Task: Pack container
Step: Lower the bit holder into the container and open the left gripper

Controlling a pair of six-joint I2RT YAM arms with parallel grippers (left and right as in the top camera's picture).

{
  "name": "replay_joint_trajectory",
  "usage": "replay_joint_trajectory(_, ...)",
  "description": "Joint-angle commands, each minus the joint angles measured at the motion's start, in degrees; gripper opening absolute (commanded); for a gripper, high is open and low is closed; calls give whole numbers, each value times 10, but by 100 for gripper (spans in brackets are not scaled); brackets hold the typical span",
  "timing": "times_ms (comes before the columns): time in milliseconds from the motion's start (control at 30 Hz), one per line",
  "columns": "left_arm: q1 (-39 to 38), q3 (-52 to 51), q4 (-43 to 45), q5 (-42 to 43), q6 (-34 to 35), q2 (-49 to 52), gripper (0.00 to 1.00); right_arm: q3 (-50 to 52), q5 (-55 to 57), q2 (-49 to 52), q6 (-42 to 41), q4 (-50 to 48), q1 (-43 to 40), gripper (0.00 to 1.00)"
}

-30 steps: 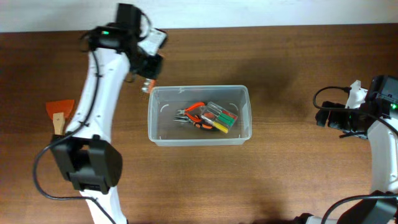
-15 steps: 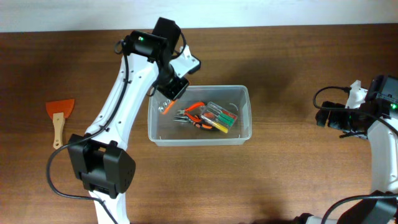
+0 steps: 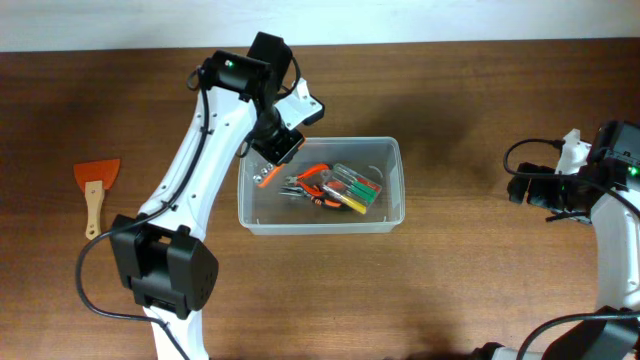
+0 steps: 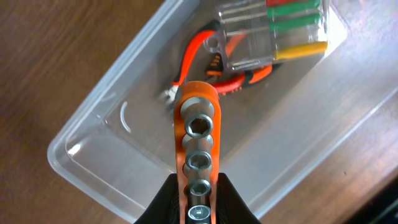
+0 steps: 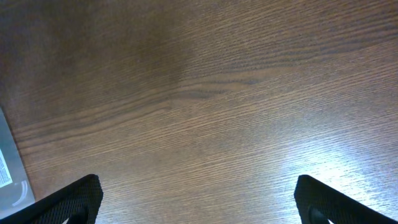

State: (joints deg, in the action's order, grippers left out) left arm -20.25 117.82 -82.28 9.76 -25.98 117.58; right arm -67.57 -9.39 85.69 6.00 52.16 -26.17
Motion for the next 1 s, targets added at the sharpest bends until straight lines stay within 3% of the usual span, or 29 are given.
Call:
replay_joint_trajectory(0,-1,-9,16,14,-11,4,2,1,-5,0,-5,-2,-2,99)
replay_joint_trajectory(967,-1,-21,24,15,-7,141,2,1,-5,0,-5,-2,-2,99)
